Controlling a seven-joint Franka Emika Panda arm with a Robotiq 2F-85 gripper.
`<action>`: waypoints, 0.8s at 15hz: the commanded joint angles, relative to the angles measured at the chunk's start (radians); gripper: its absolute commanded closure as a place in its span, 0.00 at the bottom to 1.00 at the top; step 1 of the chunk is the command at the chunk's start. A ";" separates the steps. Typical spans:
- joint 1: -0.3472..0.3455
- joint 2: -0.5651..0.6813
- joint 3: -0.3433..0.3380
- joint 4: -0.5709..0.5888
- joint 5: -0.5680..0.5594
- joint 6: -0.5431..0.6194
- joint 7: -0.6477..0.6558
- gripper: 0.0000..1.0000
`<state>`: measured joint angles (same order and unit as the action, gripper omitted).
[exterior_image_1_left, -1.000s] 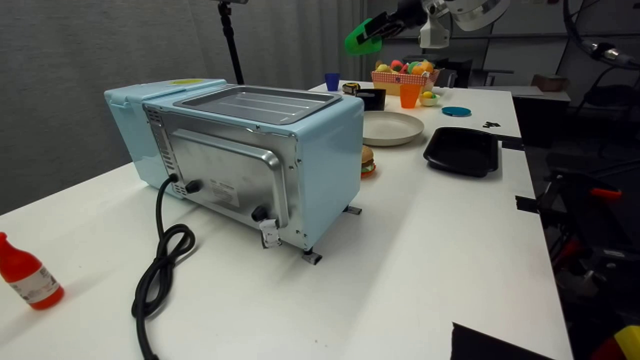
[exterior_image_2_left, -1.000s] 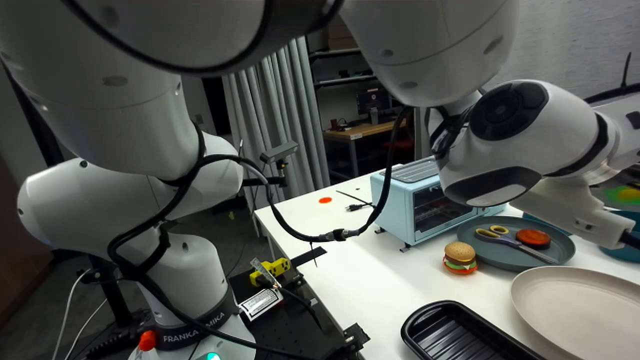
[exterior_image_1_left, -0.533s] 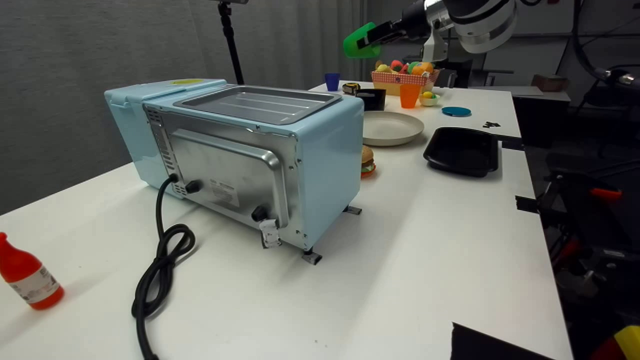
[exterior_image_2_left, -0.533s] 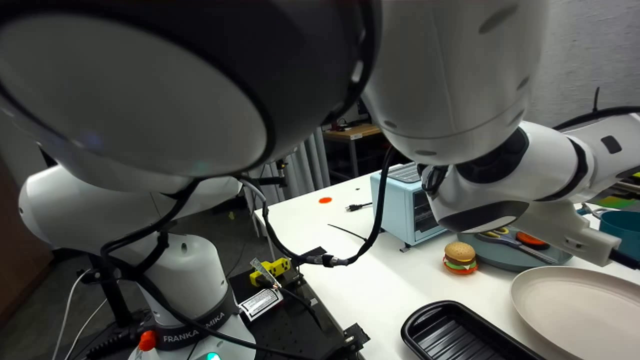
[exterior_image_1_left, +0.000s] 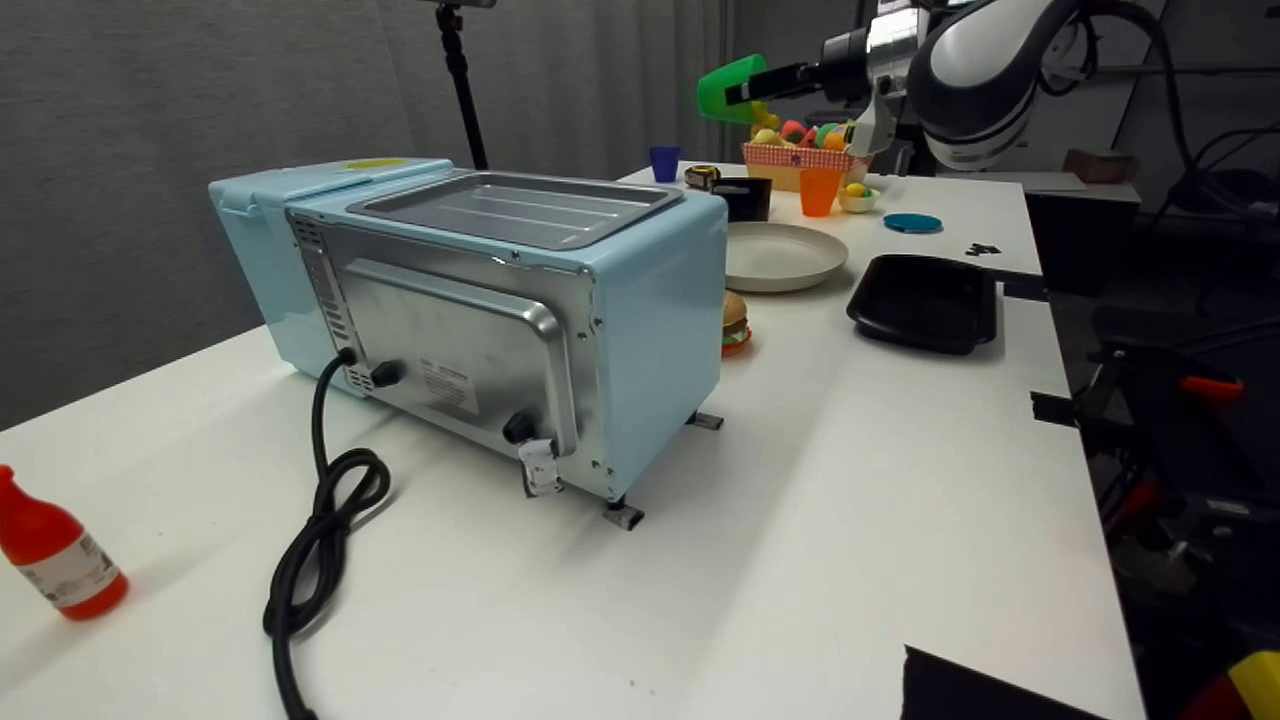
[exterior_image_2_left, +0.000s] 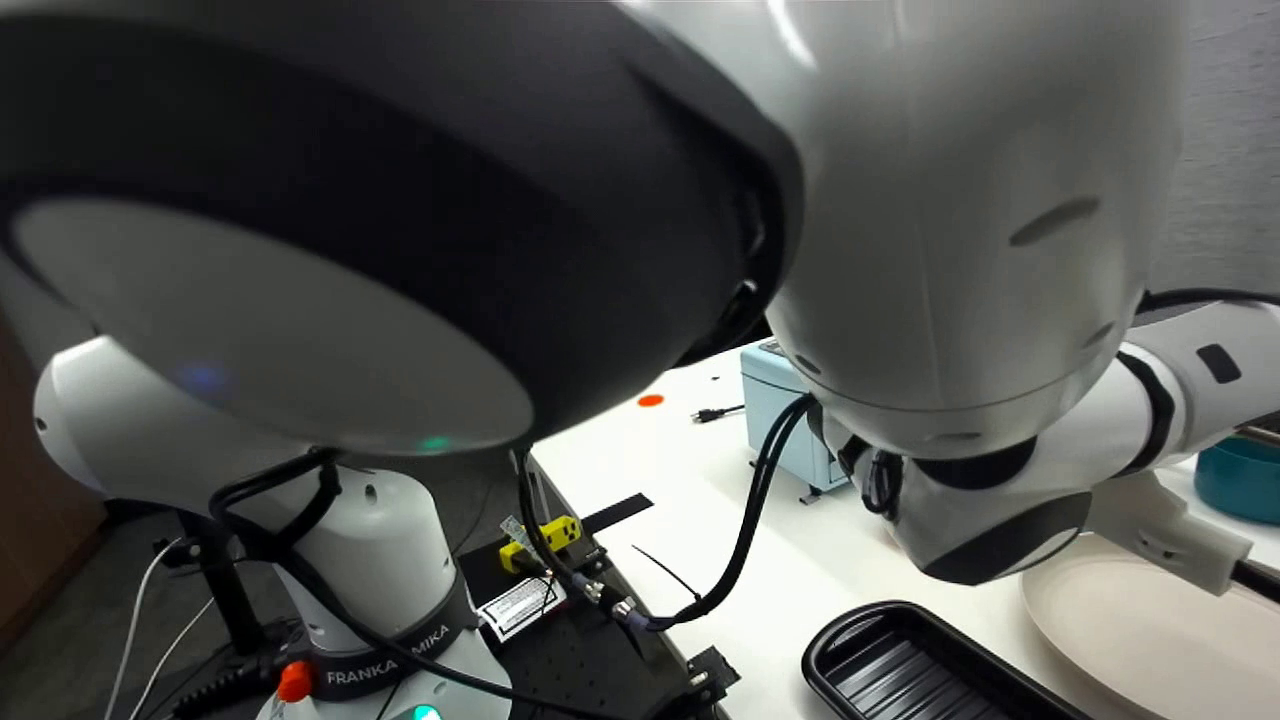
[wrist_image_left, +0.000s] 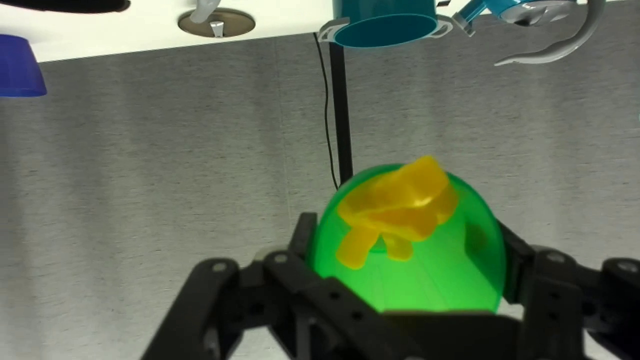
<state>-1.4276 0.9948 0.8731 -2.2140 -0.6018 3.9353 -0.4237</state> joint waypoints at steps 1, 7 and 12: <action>0.166 -0.074 -0.172 0.091 -0.046 0.136 0.197 0.47; 0.472 -0.153 -0.487 0.198 0.024 0.281 0.427 0.47; 0.668 -0.173 -0.693 0.243 0.086 0.325 0.548 0.47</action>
<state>-0.8628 0.8401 0.2873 -1.9966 -0.5442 4.2068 0.0446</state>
